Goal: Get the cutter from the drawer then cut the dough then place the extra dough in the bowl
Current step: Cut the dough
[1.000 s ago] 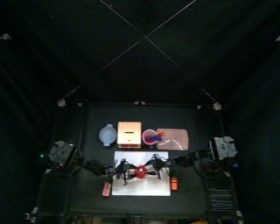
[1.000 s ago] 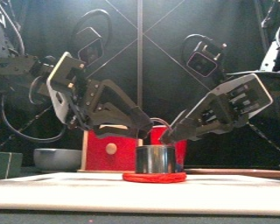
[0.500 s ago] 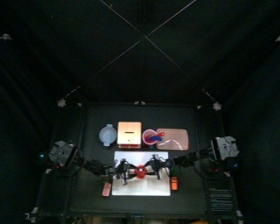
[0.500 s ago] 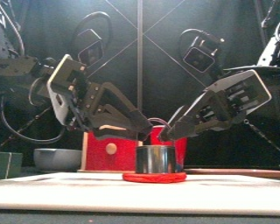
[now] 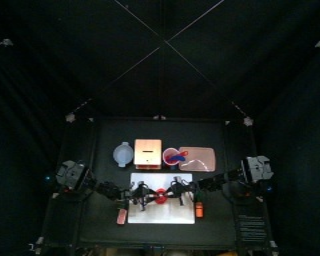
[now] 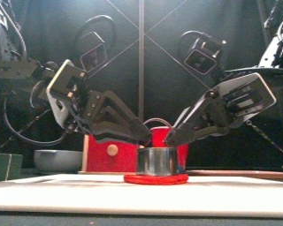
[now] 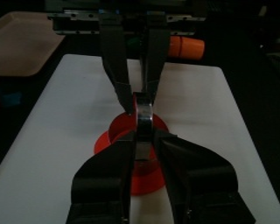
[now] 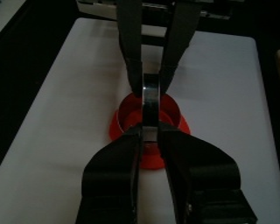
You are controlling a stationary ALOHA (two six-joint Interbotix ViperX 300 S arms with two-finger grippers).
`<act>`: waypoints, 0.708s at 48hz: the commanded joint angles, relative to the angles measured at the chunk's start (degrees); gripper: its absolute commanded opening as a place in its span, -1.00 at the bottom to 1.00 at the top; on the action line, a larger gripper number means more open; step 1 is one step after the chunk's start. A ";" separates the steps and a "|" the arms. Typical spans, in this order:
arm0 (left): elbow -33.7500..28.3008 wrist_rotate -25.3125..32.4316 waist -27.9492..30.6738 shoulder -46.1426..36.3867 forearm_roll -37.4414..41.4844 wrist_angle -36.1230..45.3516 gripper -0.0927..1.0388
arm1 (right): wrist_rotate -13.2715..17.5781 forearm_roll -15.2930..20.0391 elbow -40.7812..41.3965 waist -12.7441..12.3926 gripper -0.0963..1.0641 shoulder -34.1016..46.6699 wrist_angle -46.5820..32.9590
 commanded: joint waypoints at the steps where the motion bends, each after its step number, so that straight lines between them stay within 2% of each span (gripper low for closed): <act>1: -0.09 -0.09 -0.18 -0.53 0.09 1.05 0.22 | 0.00 0.09 -1.05 -0.62 0.15 -0.53 0.00; 7: 0.18 -0.09 -0.18 -0.53 -0.09 2.20 0.15 | 0.18 0.44 -1.23 -0.79 0.14 0.44 0.09; 18: -0.09 -0.09 -0.18 -0.53 0.00 5.45 0.14 | 0.26 1.32 -0.26 -1.49 0.14 1.67 2.90; 34: -1.58 -0.79 -1.23 2.99 -0.18 10.72 0.12 | 0.35 5.62 0.53 -0.97 0.13 7.21 5.71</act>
